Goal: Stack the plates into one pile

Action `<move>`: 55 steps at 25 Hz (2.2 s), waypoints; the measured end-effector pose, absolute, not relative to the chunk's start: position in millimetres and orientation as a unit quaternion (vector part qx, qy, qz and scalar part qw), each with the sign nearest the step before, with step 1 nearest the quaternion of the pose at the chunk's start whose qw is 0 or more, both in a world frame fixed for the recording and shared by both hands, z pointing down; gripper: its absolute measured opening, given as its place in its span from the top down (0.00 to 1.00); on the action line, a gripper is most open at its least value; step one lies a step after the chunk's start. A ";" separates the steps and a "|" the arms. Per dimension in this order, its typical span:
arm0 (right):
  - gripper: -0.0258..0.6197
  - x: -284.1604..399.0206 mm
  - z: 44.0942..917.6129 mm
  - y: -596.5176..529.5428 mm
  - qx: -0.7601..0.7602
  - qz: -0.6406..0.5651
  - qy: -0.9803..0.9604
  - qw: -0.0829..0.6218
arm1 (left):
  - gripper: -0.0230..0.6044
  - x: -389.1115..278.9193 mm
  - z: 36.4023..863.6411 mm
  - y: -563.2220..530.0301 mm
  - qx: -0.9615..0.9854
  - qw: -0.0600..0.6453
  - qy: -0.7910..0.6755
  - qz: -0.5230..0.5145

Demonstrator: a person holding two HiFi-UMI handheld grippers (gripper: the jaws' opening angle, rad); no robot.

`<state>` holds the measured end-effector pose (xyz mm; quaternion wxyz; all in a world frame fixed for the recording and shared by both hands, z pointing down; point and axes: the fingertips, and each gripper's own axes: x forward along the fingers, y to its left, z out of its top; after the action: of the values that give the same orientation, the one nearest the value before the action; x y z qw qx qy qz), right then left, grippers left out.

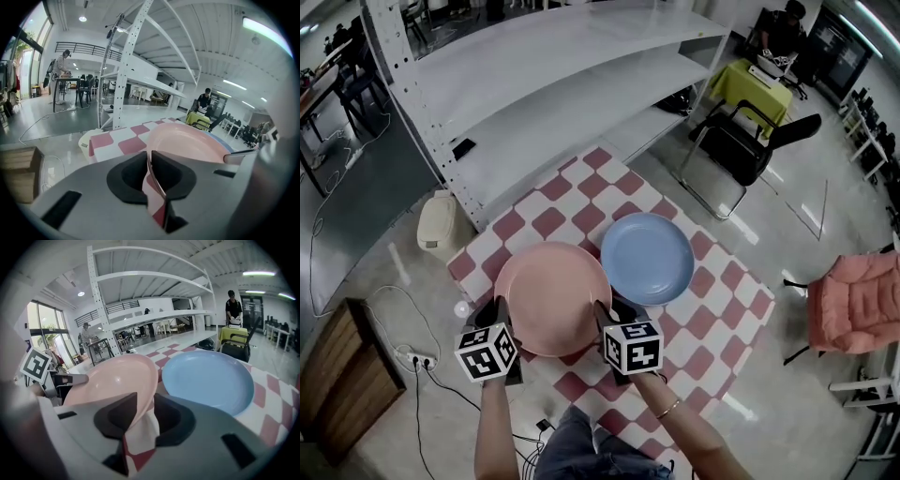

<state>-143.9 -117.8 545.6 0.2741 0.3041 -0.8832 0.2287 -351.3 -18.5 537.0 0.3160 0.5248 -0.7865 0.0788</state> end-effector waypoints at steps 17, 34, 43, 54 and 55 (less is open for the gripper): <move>0.78 1.9 503.8 -165.3 0.426 0.237 -0.845 0.218 | 0.90 -223.2 507.3 -118.5 0.638 0.295 -0.705 0.095; 0.78 60.0 523.1 -215.9 0.505 0.252 -0.799 0.208 | 0.90 -169.6 527.6 -197.5 0.688 0.294 -0.653 0.122; 0.78 48.3 536.6 -242.9 0.520 0.233 -0.788 0.235 | 0.90 -181.7 535.5 -226.2 0.692 0.287 -0.650 0.132; 0.78 42.3 554.7 -257.3 0.526 0.224 -0.777 0.264 | 0.89 -187.4 544.8 -242.2 0.695 0.278 -0.646 0.150; 0.78 41.7 556.1 -258.1 0.525 0.224 -0.777 0.265 | 0.89 -187.9 546.1 -242.8 0.695 0.278 -0.646 0.152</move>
<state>41.7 -258.1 556.1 0.2651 0.5254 -0.7769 0.2237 -187.9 -242.8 546.1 0.2780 0.6946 -0.6458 0.1523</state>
